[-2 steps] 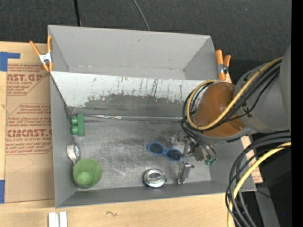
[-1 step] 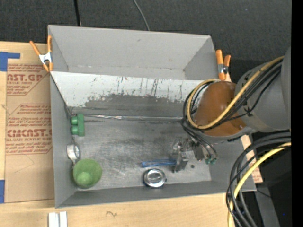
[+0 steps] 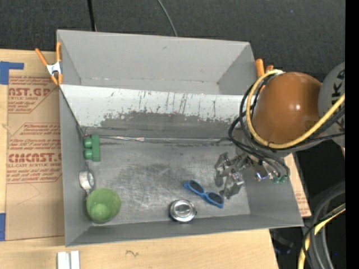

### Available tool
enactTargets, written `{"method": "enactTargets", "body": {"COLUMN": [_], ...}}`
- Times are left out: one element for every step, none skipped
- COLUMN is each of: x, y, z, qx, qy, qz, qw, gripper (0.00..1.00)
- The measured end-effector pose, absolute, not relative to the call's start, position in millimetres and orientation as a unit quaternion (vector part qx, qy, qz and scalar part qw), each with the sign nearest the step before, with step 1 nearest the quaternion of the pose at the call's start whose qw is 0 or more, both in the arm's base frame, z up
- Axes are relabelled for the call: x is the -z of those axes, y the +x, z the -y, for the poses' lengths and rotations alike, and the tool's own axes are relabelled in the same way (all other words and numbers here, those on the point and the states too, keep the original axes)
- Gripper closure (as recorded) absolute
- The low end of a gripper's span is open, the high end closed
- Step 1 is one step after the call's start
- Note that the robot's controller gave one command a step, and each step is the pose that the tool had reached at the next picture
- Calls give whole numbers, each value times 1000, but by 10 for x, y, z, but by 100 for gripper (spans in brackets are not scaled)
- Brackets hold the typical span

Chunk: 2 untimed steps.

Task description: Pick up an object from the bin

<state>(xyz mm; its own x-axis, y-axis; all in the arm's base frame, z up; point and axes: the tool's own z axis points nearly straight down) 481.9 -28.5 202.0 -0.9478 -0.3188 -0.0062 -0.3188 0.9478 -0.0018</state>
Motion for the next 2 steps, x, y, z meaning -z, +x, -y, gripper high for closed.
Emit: {"method": "enactTargets", "body": {"x": [-1992,-774], "y": [4810,4901], "z": [287,-502], "qx": [0,-1], "qy": [-161,-191], "qz": [-987,-982], "qw": [1,6], "gripper": [0,0]}}
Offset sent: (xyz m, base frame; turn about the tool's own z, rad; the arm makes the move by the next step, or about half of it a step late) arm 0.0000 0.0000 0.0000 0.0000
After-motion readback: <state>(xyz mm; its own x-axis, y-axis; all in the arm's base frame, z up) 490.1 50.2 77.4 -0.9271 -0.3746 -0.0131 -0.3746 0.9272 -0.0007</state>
